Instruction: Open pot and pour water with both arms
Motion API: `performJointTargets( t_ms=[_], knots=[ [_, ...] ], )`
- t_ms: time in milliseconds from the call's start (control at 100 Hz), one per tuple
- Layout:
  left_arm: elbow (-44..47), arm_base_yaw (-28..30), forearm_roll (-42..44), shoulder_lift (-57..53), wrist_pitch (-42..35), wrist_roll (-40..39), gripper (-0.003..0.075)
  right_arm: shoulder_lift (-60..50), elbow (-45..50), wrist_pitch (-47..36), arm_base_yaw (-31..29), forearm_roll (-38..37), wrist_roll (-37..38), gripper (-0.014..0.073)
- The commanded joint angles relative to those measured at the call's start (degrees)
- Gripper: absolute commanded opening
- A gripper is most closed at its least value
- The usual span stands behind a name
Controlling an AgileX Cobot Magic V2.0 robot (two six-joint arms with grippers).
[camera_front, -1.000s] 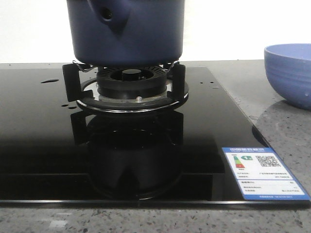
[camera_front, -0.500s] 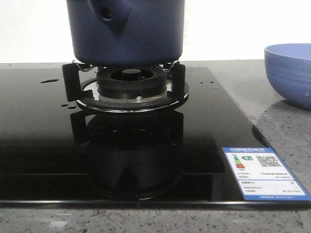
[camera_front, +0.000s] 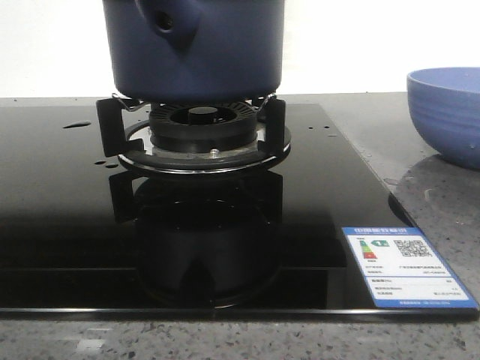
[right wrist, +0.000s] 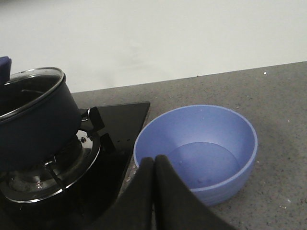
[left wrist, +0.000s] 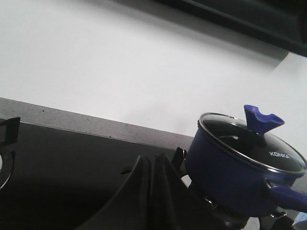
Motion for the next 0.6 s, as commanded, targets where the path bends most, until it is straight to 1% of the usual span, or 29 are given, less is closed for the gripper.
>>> performJointTargets(
  t_ms=[0,100,150,200,250,270,280,290,300,350,360,390,430,470,510,590],
  knots=[
    [-4.9,-0.5,-1.3,3.7,-1.3,3.3,-0.0018,4.3,-4.3,-2.1,0.4,-0.2,-1.7,-0.0056],
    [-7.3,-0.5,-5.4,6.1,-0.2,9.2,-0.0015,7.1,-6.2,-1.2,1.5,-0.2,-1.8,-0.0046],
    [-8.2,-0.6,-8.4,7.0,0.0,12.3,0.0,8.0,-6.6,-1.2,2.2,-0.2,-2.2,-0.0006],
    [-8.8,-0.7,-12.2,7.7,0.1,16.1,0.0033,8.7,-6.8,-1.3,2.9,-0.2,-2.7,0.0066],
    [-9.5,-1.1,-16.7,8.7,0.1,20.0,0.0099,9.2,-6.8,-1.5,3.3,-0.2,-2.7,0.0185],
    [-9.8,-1.3,-18.4,9.1,0.2,21.5,0.013,9.3,-6.8,-1.6,3.4,-0.2,-2.7,0.0218],
    [-9.8,-1.4,-19.0,9.3,0.2,22.5,0.0153,9.3,-6.8,-1.7,3.5,-0.2,-2.7,0.0269],
    [-10.0,-1.6,-19.5,9.6,0.2,23.0,0.0165,9.4,-6.8,-1.9,3.5,-0.2,-2.7,0.0269],
    [-10.1,-1.6,-20.7,9.7,0.2,24.1,0.0178,9.4,-6.8,-1.9,3.5,-0.2,-2.7,0.0302],
    [-10.4,-2.2,-24.6,10.8,0.2,27.5,0.0283,9.6,-6.8,-2.2,3.7,-0.2,-2.7,0.0411],
    [-10.5,-2.4,-25.1,11.2,0.2,27.9,0.0295,9.6,-6.8,-2.2,3.7,-0.1,-2.7,0.0411],
    [-10.6,-2.7,-27.3,12.0,0.3,29.4,0.0344,9.6,-6.8,-2.4,3.7,-0.1,-2.7,0.0446],
    [-10.9,-3.3,-29.2,13.2,0.5,31.0,0.0403,9.6,-6.8,-2.5,3.7,-0.1,-2.7,0.0455],
    [-11.0,-3.8,-31.7,14.6,0.9,32.6,0.0434,9.6,-6.8,-2.5,3.7,-0.1,-2.7,0.0455],
    [-11.2,-4.4,-34.3,15.9,1.5,34.9,0.0434,9.6,-6.8,-2.6,3.7,0.0,-2.7,0.0455],
    [-11.1,-5.6,-39.8,19.2,2.0,39.8,0.0407,9.6,-6.8,-2.7,3.7,0.0,-2.7,0.0455]
  ],
)
